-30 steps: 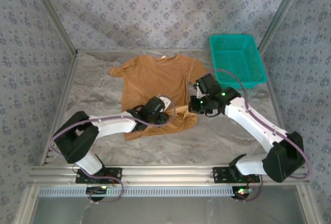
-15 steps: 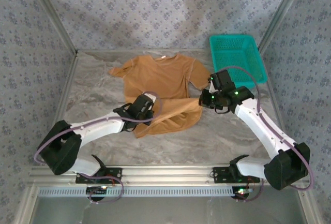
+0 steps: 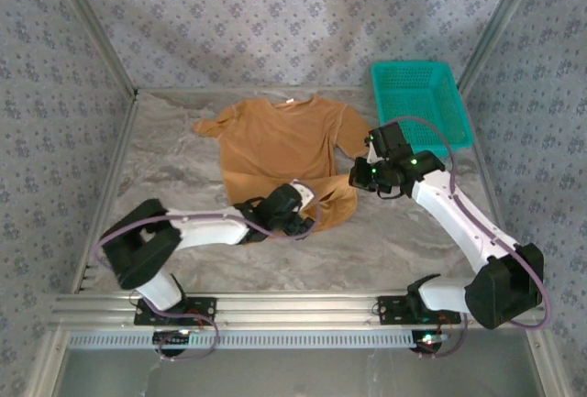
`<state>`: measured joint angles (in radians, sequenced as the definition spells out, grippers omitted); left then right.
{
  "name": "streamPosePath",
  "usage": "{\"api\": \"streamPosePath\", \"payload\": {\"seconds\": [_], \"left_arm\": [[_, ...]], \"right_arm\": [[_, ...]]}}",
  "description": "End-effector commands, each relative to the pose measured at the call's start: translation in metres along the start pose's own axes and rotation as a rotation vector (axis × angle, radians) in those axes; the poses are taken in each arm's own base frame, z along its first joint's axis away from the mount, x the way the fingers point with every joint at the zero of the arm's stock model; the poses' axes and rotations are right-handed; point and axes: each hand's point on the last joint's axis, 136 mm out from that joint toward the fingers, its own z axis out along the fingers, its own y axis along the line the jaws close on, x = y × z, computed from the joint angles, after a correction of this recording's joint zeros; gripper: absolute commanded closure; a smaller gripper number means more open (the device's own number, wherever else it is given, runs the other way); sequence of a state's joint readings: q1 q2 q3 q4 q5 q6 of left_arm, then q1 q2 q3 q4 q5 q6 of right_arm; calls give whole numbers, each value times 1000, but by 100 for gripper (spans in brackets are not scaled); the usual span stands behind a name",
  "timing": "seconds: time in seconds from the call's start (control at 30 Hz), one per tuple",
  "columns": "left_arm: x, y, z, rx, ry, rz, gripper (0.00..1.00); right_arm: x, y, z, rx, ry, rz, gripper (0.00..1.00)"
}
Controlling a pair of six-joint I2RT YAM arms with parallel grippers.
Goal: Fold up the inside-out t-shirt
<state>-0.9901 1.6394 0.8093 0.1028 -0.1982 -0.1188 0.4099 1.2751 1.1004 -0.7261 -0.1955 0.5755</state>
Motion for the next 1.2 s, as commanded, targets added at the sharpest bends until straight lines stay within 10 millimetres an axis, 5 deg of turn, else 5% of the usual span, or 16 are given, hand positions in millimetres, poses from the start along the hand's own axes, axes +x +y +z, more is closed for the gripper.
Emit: {"api": "streamPosePath", "payload": {"seconds": [0.0,0.17,0.53,0.7,0.77,0.8,0.9,1.0,1.17], "left_arm": [[-34,15,16,-156,-75,53,13],[-33,48,31,-353,-11,63,25],[2,99,2,-467,70,-51,43],[18,114,-19,-477,86,-128,74],[20,114,-23,-434,102,-169,100],[21,116,-27,-423,111,-201,100],[3,101,-39,-308,108,-267,100],[-40,72,-60,-130,71,-304,100],[-109,15,-84,245,15,-412,100]], "right_arm": [[-4,6,-13,-19,-14,-4,100],[-2,-1,-26,-7,-19,15,100],[-13,-30,-42,20,-70,98,100],[-21,-36,-45,27,-87,117,100],[-24,-36,-44,21,-91,120,100],[-26,-35,-43,20,-94,121,100],[-35,-35,-37,23,-115,119,100],[-45,-32,-31,13,-102,111,100],[-108,-42,-28,72,-169,105,100]]}}
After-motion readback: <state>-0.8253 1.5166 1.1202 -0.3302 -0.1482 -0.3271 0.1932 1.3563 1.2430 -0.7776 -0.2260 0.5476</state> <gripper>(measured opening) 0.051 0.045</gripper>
